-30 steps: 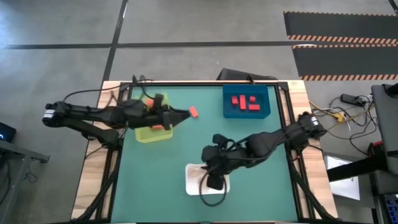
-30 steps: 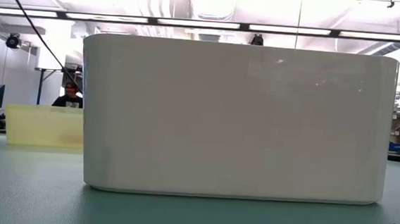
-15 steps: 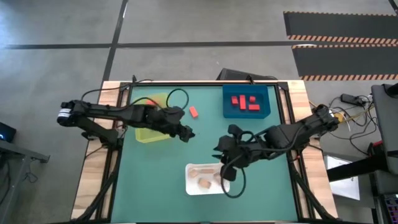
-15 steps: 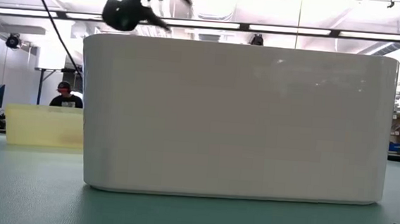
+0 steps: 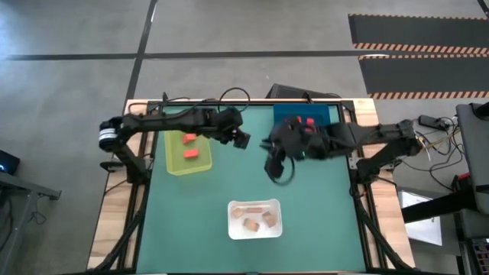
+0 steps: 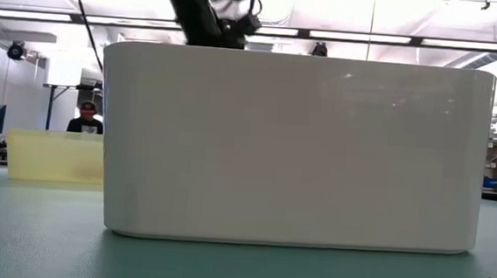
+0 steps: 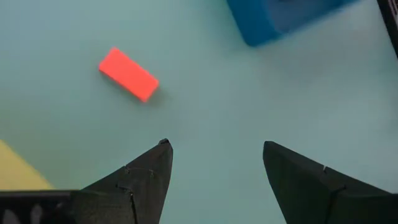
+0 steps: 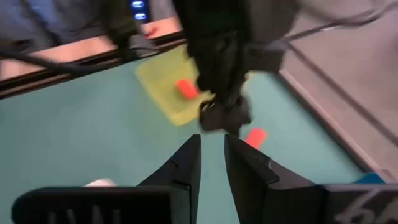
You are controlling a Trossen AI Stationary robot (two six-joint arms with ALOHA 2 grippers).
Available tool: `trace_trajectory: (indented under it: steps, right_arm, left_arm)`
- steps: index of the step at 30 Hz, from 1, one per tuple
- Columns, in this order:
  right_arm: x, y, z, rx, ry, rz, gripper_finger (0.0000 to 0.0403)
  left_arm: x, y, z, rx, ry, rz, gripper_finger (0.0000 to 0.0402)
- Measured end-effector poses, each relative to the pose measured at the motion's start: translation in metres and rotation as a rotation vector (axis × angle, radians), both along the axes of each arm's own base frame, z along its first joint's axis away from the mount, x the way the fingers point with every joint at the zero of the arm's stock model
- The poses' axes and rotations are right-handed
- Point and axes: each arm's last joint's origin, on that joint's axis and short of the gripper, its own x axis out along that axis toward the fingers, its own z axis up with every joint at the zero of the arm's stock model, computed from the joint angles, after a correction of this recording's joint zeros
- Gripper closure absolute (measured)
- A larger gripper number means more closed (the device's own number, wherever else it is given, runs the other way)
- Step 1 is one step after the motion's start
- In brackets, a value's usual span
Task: Sort & place blocks by color
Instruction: Put the orange block into the yellow bin
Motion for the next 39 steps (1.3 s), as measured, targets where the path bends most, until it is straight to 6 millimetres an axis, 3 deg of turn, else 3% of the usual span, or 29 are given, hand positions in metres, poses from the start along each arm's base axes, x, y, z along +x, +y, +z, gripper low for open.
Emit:
trace_trajectory:
  steps: [6,13,23,39]
  right_arm:
    - [-0.008,-0.048,0.01,-0.05,-0.012,-0.112,0.0349]
    - [-0.025,-0.071,0.023,-0.093,-0.033,-0.158,0.0349]
    - [-0.038,-0.074,0.032,-0.163,-0.008,-0.084,0.0349]
    - [-0.079,-0.07,0.05,-0.173,-0.019,-0.013,0.0349]
  left_arm:
    - [0.013,0.03,-0.025,0.013,0.009,0.049,0.0166]
    - [0.02,0.05,-0.059,0.017,0.125,0.075,0.0166]
    - [0.032,0.056,-0.096,0.001,0.211,0.212,0.0166]
    - [0.037,0.063,-0.096,0.093,0.117,0.435,0.0166]
